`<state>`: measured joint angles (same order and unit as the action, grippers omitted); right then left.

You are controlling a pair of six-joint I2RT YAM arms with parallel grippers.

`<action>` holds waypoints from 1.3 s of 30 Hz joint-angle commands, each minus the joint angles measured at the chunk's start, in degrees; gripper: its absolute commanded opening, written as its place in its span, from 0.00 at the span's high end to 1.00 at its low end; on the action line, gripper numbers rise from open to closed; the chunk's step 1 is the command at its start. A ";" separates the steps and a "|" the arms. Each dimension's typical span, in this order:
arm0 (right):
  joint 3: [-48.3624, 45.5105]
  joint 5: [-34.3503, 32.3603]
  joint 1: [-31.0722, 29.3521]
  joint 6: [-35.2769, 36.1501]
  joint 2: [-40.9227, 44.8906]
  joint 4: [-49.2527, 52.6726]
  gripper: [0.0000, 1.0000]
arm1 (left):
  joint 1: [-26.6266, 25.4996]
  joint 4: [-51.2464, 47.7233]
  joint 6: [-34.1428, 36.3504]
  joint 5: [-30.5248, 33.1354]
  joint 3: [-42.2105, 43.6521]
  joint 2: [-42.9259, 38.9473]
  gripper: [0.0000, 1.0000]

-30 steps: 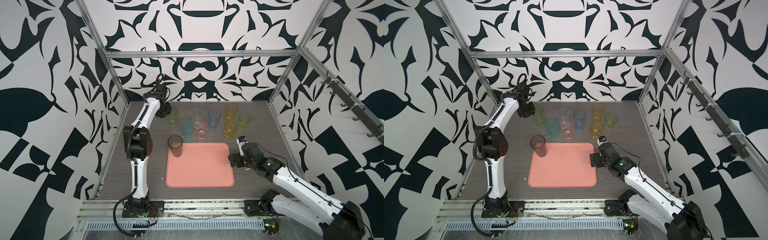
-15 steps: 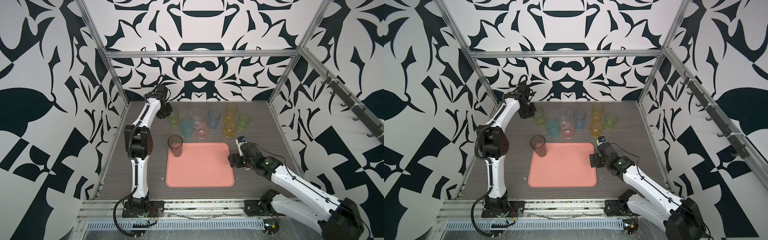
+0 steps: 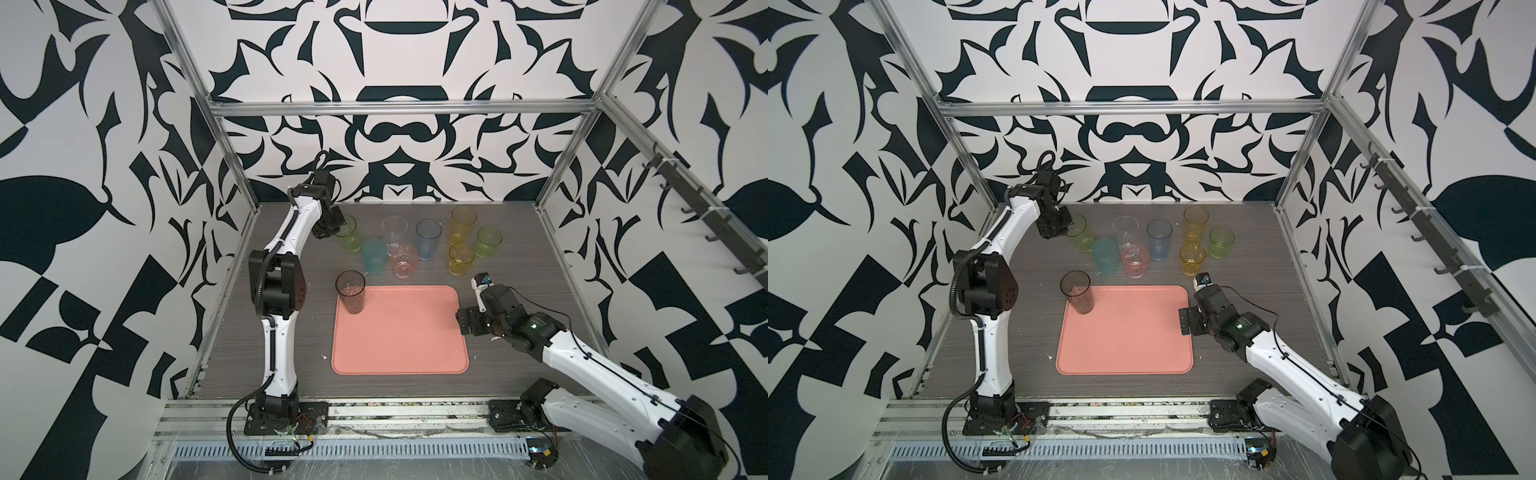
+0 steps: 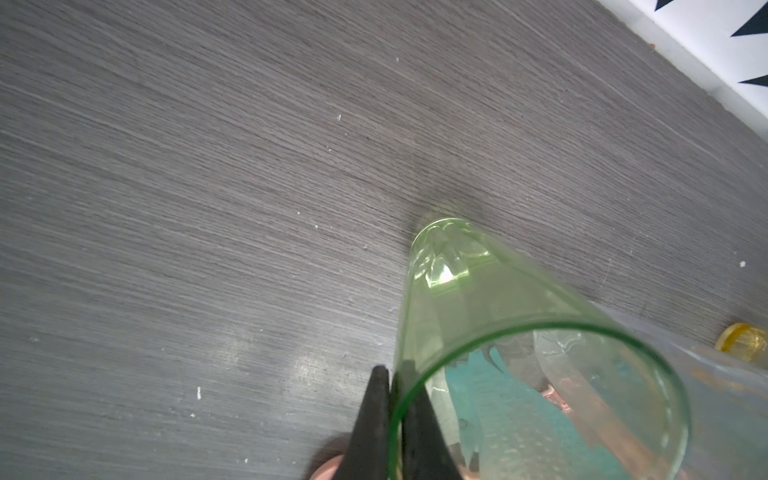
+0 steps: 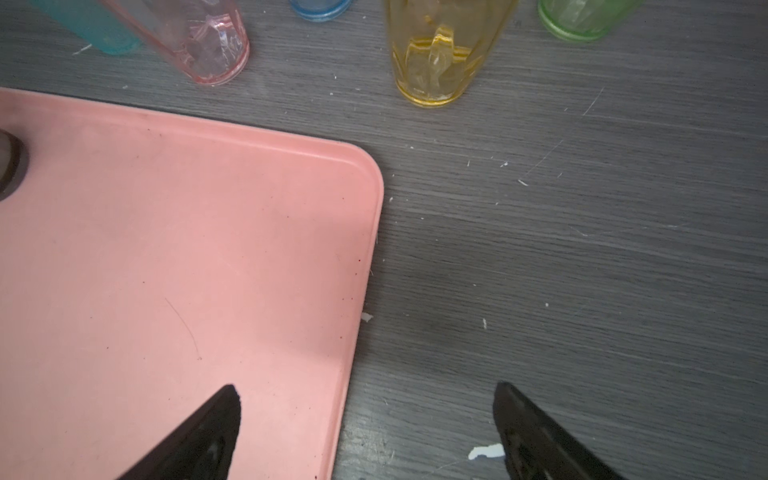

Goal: Place the glasses into the tray
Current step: 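Close the left gripper on the green cup's rim, then lift the green cup and swing it toward the robot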

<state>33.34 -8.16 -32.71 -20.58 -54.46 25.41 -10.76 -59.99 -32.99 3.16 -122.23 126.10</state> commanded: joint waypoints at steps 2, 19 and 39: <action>1.11 -0.54 0.15 0.10 0.10 -0.72 0.02 | 0.39 -3.02 0.73 -0.19 0.26 -2.49 1.00; 1.23 -0.36 0.10 0.06 -0.12 -0.74 0.02 | 1.18 -11.16 5.87 4.62 4.37 -13.49 1.00; 0.67 -0.36 0.11 0.14 1.19 -0.89 0.02 | 1.18 -19.84 8.38 9.65 16.87 -30.07 1.00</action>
<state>33.34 -8.16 -32.71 -20.58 -54.41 25.41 -9.76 -75.72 -25.02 11.73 -107.11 99.33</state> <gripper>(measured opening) 0.978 0.084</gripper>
